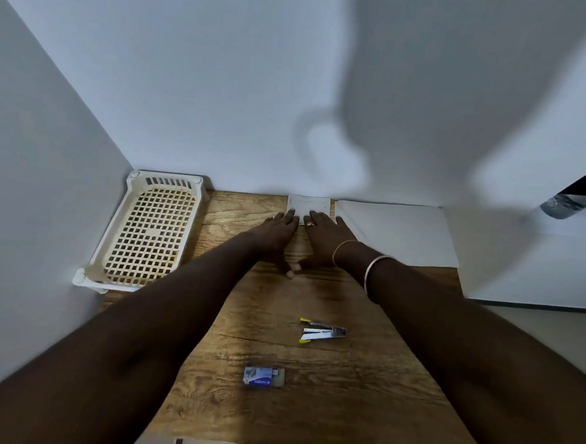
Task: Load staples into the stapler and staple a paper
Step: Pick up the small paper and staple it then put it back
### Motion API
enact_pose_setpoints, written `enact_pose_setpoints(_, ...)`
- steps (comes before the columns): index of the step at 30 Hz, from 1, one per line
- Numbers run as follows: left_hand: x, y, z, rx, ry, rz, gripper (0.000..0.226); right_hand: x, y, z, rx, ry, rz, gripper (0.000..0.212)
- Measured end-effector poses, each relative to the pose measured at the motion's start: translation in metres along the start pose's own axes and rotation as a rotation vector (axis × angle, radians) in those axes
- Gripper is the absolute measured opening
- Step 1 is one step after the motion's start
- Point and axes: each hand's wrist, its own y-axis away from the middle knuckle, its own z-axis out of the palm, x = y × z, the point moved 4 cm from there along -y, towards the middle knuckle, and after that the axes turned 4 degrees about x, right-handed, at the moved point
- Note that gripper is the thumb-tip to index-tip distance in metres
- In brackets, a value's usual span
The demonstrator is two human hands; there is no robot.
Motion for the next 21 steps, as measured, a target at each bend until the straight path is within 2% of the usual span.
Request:
enact_pose_setpoints(4,-0.003,-0.006,0.005,-0.017,-0.002,0.009,0.146,0.001,-0.006,0.007,-0.021,0.034,0.017,0.126)
enact_pose_setpoints(8,-0.004,-0.005,0.01,-0.016,-0.031,0.035,0.139,-0.004,0.0,0.014,0.024,0.06,0.008,0.104)
enact_pose_setpoints(10,-0.003,0.001,0.016,-0.008,-0.033,0.035,0.129,-0.007,0.008,0.018,0.049,0.04,0.008,0.089)
enact_pose_setpoints(12,0.001,0.011,0.026,0.011,-0.023,0.036,0.108,-0.013,0.021,0.023,0.067,0.028,0.004,0.08)
enact_pose_setpoints(17,0.016,0.052,0.06,0.097,0.006,0.039,0.077,-0.037,0.073,0.04,0.105,-0.012,-0.002,0.089)
enact_pose_setpoints(21,0.029,0.086,0.09,0.159,0.009,0.033,0.069,-0.053,0.109,0.055,0.093,-0.051,-0.005,0.092)
